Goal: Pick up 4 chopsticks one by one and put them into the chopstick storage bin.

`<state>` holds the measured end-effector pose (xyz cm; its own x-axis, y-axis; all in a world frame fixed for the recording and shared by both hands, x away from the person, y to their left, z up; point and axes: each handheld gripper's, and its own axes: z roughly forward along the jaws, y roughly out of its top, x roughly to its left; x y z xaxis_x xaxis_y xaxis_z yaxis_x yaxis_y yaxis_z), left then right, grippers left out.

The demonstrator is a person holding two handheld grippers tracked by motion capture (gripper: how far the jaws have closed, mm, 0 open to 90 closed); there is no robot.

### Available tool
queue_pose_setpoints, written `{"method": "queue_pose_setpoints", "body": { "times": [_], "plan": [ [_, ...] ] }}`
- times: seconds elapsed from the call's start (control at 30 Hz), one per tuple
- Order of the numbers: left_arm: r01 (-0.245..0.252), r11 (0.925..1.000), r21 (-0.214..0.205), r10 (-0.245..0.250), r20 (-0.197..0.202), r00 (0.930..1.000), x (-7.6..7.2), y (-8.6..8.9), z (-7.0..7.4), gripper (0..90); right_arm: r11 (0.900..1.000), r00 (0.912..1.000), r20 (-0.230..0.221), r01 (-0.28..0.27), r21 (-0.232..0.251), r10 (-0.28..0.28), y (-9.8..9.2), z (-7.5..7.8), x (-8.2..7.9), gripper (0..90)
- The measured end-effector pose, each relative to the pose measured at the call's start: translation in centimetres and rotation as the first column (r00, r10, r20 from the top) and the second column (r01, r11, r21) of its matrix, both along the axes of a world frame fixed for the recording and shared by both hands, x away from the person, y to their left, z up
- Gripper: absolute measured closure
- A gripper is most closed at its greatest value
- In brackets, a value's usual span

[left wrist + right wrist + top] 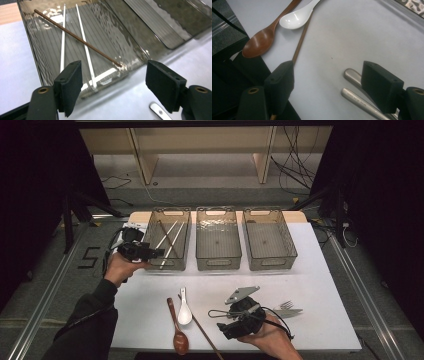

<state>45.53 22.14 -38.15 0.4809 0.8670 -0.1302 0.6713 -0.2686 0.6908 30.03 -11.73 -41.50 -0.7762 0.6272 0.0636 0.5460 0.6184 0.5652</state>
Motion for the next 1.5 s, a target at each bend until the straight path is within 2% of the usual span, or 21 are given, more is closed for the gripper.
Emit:
{"method": "queue_pose_setpoints", "body": {
  "times": [0.07,0.17,0.27,0.33,0.43,0.53,0.63,0.8,0.93,1.07,1.3,1.43,1.5],
  "plan": [
    [0.005,0.9999,-0.012,-0.005,0.009,1.0,-1.1,0.0,-0.2,26.0,1.0,1.0,-0.005,-0.002,-0.006,0.002,0.3,0.0,-0.1,27.7],
    [0.007,1.0,0.0,-0.007,0.008,0.9999,-2.2,0.1,-0.5,23.1,0.9997,0.9999,-0.005,-0.017,-0.016,0.016,0.8,-0.2,-0.3,27.7],
    [0.011,0.9998,-0.02,-0.011,0.006,0.9999,-3.4,0.4,-0.7,20.9,0.9994,0.9997,-0.01,-0.024,-0.024,0.024,1.1,-0.4,-0.5,27.6],
    [0.006,0.9987,-0.05,-0.004,0.027,0.9996,-4.1,0.5,-0.7,20.0,0.9991,0.9995,-0.013,-0.029,-0.029,0.029,1.3,-0.5,-0.6,27.7],
    [0.03,0.9964,-0.079,-0.025,0.063,0.9977,-5.1,0.5,-0.7,19.4,0.9991,0.9993,-0.02,-0.031,-0.03,0.031,1.4,-0.6,-0.6,27.7],
    [0.04,0.9937,-0.104,-0.033,0.067,0.9972,-6.2,0.3,-0.8,18.1,0.9992,0.9994,-0.024,-0.025,-0.031,0.024,1.4,-0.7,-0.5,27.7],
    [0.057,0.9937,-0.096,-0.051,0.061,0.9969,-7.3,-0.2,-1.2,18.1,0.9988,0.999,-0.035,-0.03,-0.04,0.028,1.6,-0.9,-0.6,28.2],
    [0.085,0.9921,-0.092,-0.08,0.053,0.9954,-8.2,-0.8,-1.9,17.7,0.997,0.9979,-0.046,-0.048,-0.06,0.046,2.1,-1.3,-0.8,28.6],
    [0.107,0.9858,-0.13,-0.1,0.055,0.9935,-8.7,-0.8,-2.0,17.7,0.9957,0.9972,-0.053,-0.057,-0.073,0.053,2.4,-1.5,-0.8,29.9],
    [0.109,0.9861,-0.126,-0.101,0.068,0.9925,-9.3,-1.0,-1.9,17.7,0.9932,0.995,-0.076,-0.072,-0.092,0.065,2.8,-1.9,-1.0,30.6],
    [0.131,0.9875,-0.087,-0.125,0.076,0.9893,-10.2,-1.4,-2.1,17.7,0.9878,0.9922,-0.09,-0.097,-0.121,0.087,3.3,-2.7,-1.3,33.4],
    [0.138,0.987,-0.082,-0.132,0.075,0.9884,-10.6,-1.7,-2.2,17.7,0.9843,0.9897,-0.094,-0.12,-0.129,0.109,3.7,-2.9,-1.5,34.8],
    [0.143,0.985,-0.097,-0.137,0.063,0.9885,-10.8,-1.7,-2.3,17.7,0.9814,0.9879,-0.097,-0.134,-0.137,0.121,3.9,-3.1,-1.7,35.5]
  ]
}}
